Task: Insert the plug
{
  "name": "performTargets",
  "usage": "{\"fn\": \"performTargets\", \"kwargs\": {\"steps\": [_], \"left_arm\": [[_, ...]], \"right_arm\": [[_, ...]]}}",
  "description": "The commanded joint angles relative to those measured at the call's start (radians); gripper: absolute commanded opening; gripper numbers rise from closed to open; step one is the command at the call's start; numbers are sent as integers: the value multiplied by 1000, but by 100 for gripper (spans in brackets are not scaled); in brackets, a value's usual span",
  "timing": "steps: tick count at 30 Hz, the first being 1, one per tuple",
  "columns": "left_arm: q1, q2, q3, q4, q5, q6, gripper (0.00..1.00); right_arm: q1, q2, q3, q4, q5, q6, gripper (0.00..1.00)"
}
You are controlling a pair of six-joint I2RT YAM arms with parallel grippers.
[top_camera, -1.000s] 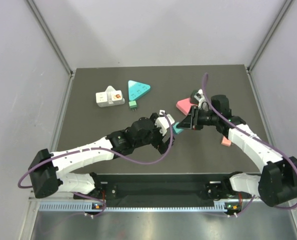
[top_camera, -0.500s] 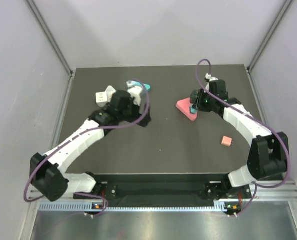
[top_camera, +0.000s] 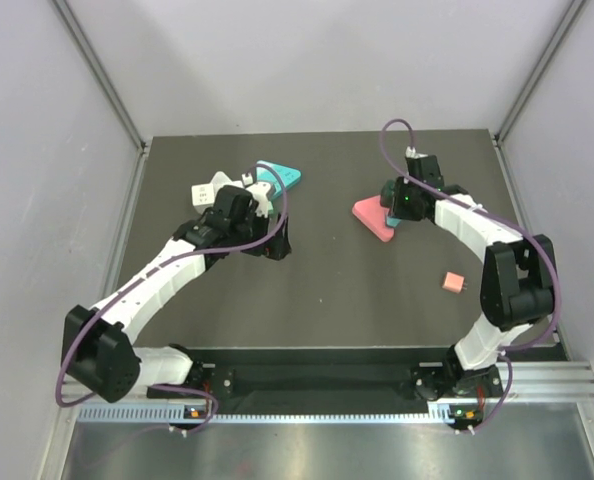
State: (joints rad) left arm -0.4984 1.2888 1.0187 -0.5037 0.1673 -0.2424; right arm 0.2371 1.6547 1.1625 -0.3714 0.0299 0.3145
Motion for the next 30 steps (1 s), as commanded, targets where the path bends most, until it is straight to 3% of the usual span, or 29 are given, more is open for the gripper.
{"fn": "performTargets", "kwargs": {"steps": [1, 30], "left_arm": [[1, -49, 3, 10, -9, -3, 98], [0, -77, -3, 10, -12, 8, 98]], "right_arm": [[-9, 23, 88, -26, 28, -3, 0], [22, 97, 164, -104, -16, 34, 0]]}}
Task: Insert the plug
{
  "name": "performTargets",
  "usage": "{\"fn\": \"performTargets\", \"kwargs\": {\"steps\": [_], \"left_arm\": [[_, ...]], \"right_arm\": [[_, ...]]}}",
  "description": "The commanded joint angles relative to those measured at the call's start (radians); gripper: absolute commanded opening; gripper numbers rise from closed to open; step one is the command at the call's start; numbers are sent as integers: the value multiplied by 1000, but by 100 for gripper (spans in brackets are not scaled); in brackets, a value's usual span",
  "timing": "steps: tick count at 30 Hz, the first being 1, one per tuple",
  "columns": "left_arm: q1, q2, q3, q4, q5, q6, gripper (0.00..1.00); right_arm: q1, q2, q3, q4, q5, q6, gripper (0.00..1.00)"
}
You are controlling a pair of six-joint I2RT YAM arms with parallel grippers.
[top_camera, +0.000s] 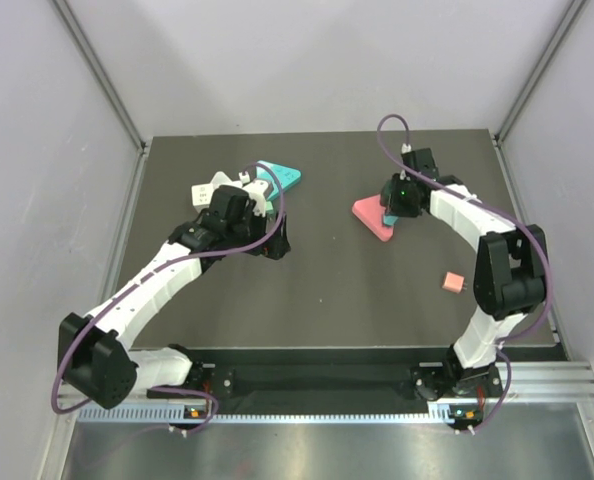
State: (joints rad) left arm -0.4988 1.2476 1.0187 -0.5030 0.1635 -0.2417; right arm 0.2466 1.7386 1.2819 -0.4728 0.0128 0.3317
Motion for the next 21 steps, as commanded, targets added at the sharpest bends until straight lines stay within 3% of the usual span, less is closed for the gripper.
{"fn": "performTargets", "kwargs": {"steps": [1, 21], "left_arm": [[0, -36, -3, 9, -9, 5, 98], [0, -57, -5, 14, -12, 4, 98]], "right_arm": [[14, 13, 46, -9, 7, 20, 0], [175, 102, 11, -69, 194, 89, 0]]}}
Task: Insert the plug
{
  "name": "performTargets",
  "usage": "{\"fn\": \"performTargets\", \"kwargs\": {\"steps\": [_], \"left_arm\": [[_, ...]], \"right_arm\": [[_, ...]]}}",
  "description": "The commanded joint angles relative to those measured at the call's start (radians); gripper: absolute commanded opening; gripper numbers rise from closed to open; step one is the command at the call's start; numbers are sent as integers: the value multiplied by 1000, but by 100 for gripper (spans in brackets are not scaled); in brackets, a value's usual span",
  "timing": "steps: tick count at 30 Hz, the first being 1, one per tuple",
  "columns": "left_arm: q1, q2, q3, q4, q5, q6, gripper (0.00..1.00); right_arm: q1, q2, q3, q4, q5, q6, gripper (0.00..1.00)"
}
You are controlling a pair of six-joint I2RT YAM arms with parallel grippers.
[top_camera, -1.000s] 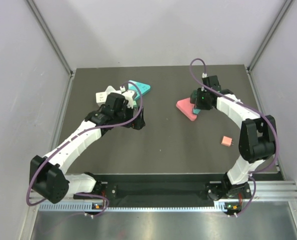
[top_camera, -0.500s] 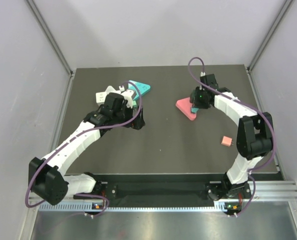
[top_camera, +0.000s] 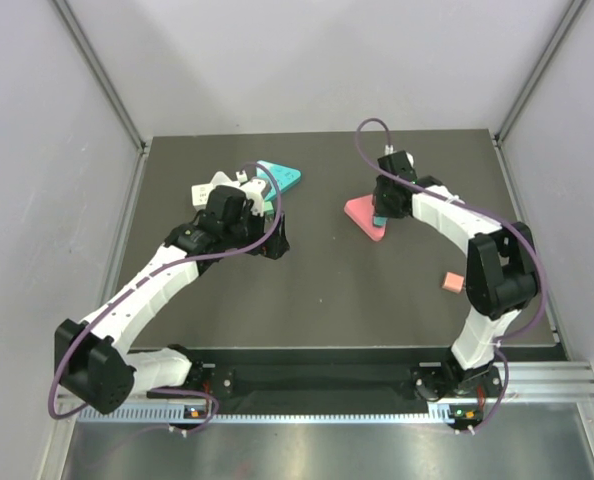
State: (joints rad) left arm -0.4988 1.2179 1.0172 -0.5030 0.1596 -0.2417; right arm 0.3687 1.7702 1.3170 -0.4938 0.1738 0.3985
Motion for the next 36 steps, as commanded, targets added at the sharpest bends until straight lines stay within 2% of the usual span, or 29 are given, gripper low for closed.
{"fn": "performTargets", "kwargs": {"steps": [1, 13, 23, 26, 27, 29, 36], "left_arm": [[0, -29, -2, 15, -6, 4, 98], [0, -35, -3, 14, -11, 2, 98], [2, -57, -9, 17, -17, 8, 98], [0, -67, -17, 23, -29, 8, 98], [0, -69, -19, 23, -34, 8, 98], [0, -67, -19, 21, -40, 5, 98], [0, -46, -9, 20, -118, -39, 98]], "right_arm": [[58, 75, -25, -43, 32, 26, 0], [121, 181, -39, -25, -22, 63, 0], [137, 304, 122, -181, -5, 0, 0], [134, 311, 151, -229, 47, -4, 0], [128, 307, 156, -235, 64, -6, 7], [98, 281, 156, -244, 67, -6, 14], [-45, 163, 113, -269, 113, -44, 17]]}}
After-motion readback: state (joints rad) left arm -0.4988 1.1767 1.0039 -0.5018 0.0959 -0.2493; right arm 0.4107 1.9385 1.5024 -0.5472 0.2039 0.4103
